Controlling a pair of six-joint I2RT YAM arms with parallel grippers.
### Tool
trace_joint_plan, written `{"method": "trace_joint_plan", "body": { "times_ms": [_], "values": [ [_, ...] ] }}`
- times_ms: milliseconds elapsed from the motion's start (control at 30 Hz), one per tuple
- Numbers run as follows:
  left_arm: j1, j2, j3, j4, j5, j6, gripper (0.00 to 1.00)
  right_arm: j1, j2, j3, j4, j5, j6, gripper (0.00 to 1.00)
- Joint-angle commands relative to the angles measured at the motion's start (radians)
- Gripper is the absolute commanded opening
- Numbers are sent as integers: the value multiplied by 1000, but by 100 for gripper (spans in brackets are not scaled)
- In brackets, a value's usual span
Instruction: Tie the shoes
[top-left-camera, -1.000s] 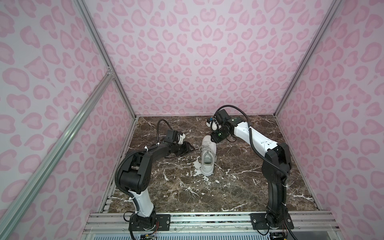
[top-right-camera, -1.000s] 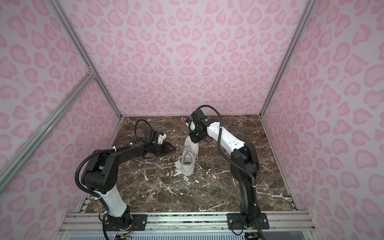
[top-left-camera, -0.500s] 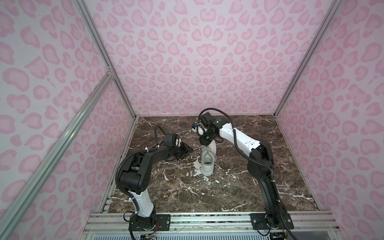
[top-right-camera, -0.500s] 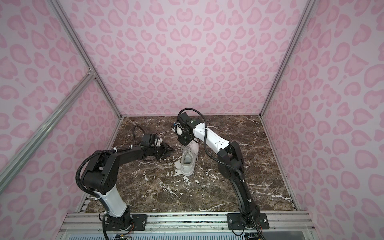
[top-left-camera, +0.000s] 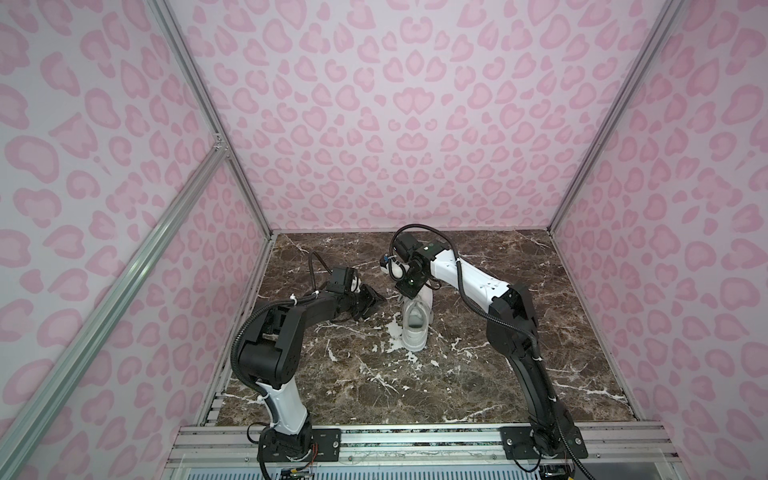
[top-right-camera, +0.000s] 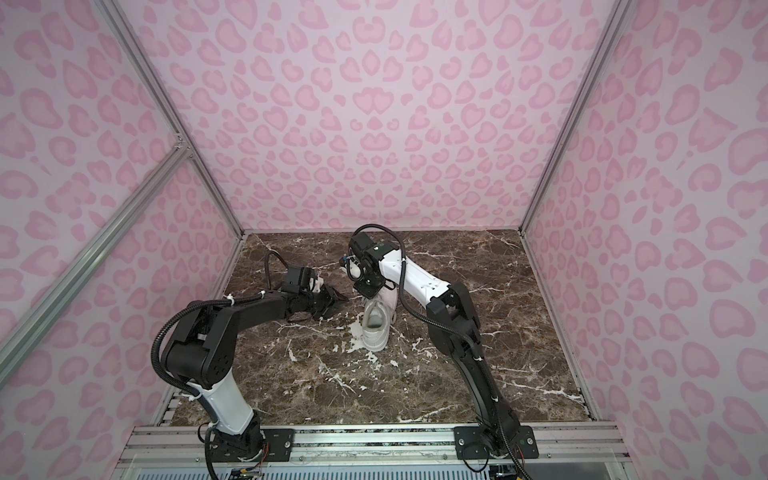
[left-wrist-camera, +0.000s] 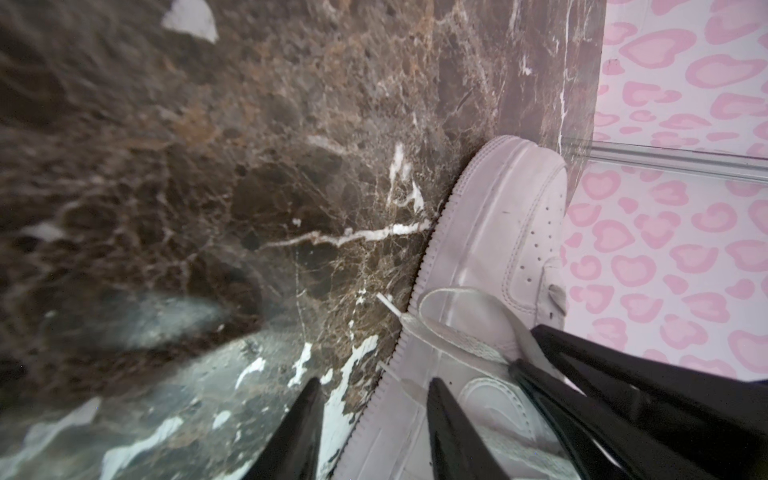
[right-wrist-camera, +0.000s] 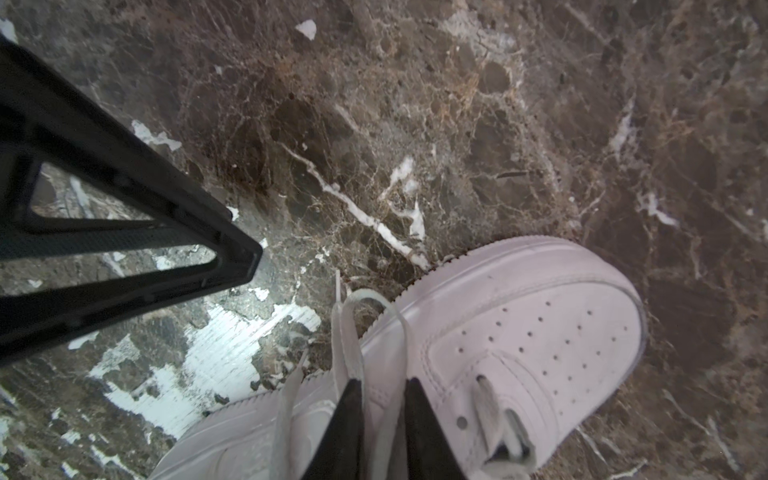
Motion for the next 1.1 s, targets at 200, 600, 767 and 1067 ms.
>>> {"method": "trace_joint_plan", "body": {
  "times_ms": [200,600,767,1067],
  "values": [
    [-34,60,9,91,22,-75,43,-2,-67,-69,37,-30,41,0],
    [-41,123,20,249,47,-197,42,-83,-224,-348,336,-317,209,0],
    [-49,156,41,292,70,-232,42,-108,-251,-399,395,-380,240,0],
    [-73,180,66,295,75,-255,40,-125,-273,-460,467,-428,278,0]
  ]
}}
